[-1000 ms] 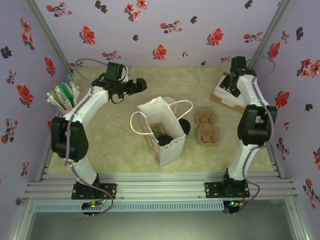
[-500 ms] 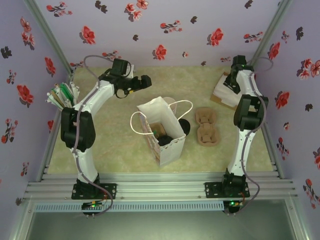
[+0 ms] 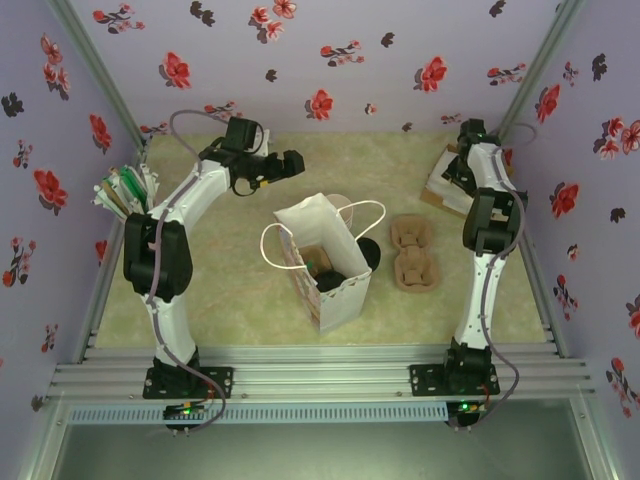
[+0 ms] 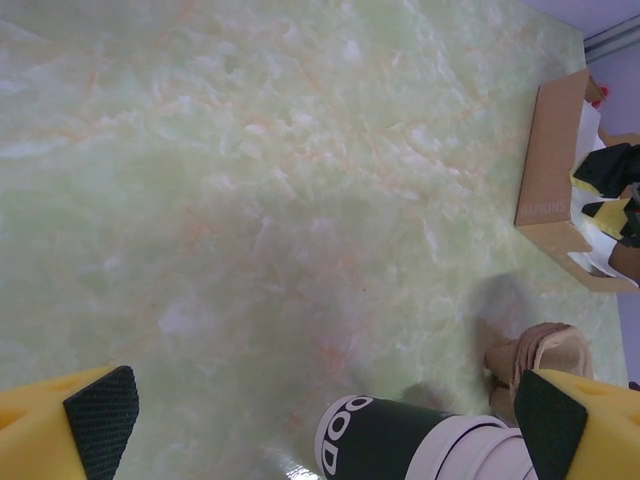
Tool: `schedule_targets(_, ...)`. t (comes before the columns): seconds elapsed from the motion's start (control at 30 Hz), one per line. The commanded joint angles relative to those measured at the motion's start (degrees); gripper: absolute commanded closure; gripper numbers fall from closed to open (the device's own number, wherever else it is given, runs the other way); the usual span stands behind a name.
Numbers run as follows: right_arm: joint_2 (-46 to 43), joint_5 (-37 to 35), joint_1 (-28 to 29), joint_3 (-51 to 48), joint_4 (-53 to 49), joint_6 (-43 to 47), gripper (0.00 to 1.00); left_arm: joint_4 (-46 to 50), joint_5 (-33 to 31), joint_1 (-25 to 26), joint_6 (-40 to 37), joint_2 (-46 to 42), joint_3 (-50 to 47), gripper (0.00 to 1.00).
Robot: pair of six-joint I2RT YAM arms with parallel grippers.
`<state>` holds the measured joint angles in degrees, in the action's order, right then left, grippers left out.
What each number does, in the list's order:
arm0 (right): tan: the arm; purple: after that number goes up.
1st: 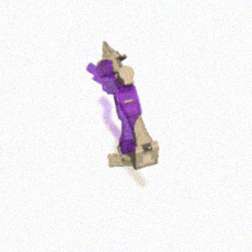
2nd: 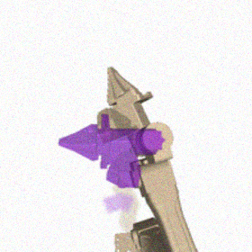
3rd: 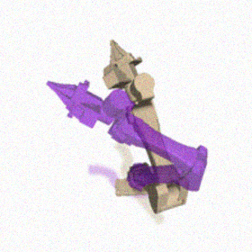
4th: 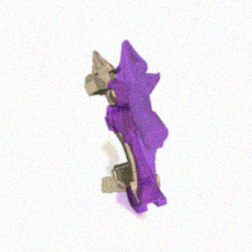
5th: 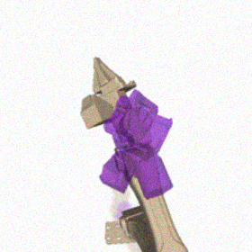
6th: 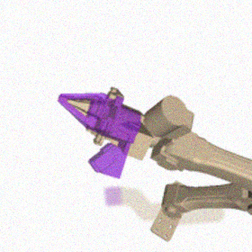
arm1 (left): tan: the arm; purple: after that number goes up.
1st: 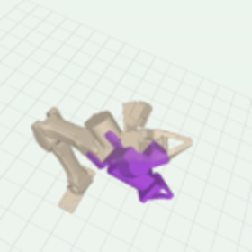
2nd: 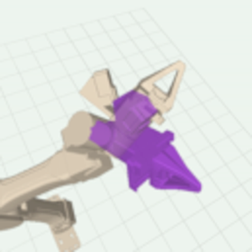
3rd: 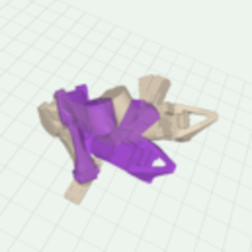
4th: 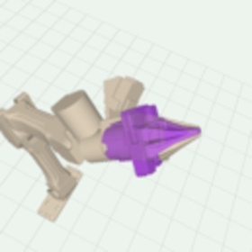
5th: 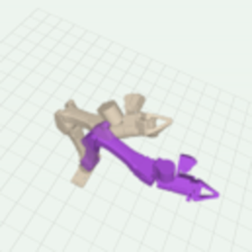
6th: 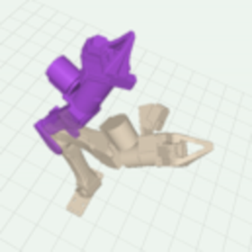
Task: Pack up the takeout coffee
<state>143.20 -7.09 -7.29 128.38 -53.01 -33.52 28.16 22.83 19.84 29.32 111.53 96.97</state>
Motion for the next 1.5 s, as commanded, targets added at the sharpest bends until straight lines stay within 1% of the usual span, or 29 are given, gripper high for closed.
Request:
schedule_targets(0.0, 1.9, 0.9, -0.4, 2.3, -2.6, 0.1, 0.40, 0.6, 1.4, 0.6, -1.9, 0.3, 2.0, 0.01)
schedule_targets(0.23, 1.8, 1.2, -0.4, 3.4, -2.8, 0.7, 0.59, 1.1, 1.4, 0.7, -2.0, 0.0, 2.3, 0.01)
schedule_targets(0.47, 0.1, 0.9, -0.4, 3.6, -3.0, 1.1, 0.61, 1.2, 1.4, 0.9, -1.9, -0.4, 2.2, 0.01)
schedule_targets(0.63, -1.6, 0.8, -0.4, 3.6, -2.7, 1.3, 0.70, 1.2, 1.4, 0.9, -1.8, -0.6, 2.0, 0.01)
schedule_targets(0.73, -2.4, 0.5, -0.4, 3.6, -2.6, 1.4, 0.73, 1.0, 1.4, 1.0, -1.7, -0.9, 1.7, 0.01)
schedule_targets(0.9, -3.8, 0.0, -0.4, 3.6, -2.6, 1.6, 0.74, 1.0, 1.4, 1.1, -1.7, -1.0, 1.8, 0.01)
schedule_targets(1.1, -4.8, 0.0, -0.4, 3.2, -2.6, 1.8, 0.77, 0.8, 1.4, 1.2, -1.7, -1.2, 1.4, 0.01)
schedule_targets(1.3, -5.4, 0.0, -0.4, 3.0, -2.6, 1.9, 0.82, 0.7, 1.4, 1.2, -1.6, -1.7, 0.9, 0.01)
schedule_targets(1.47, -6.8, -0.1, -0.4, 2.2, -2.3, 2.1, 0.91, 0.7, 1.4, 1.2, -1.7, -2.3, 0.5, 0.01)
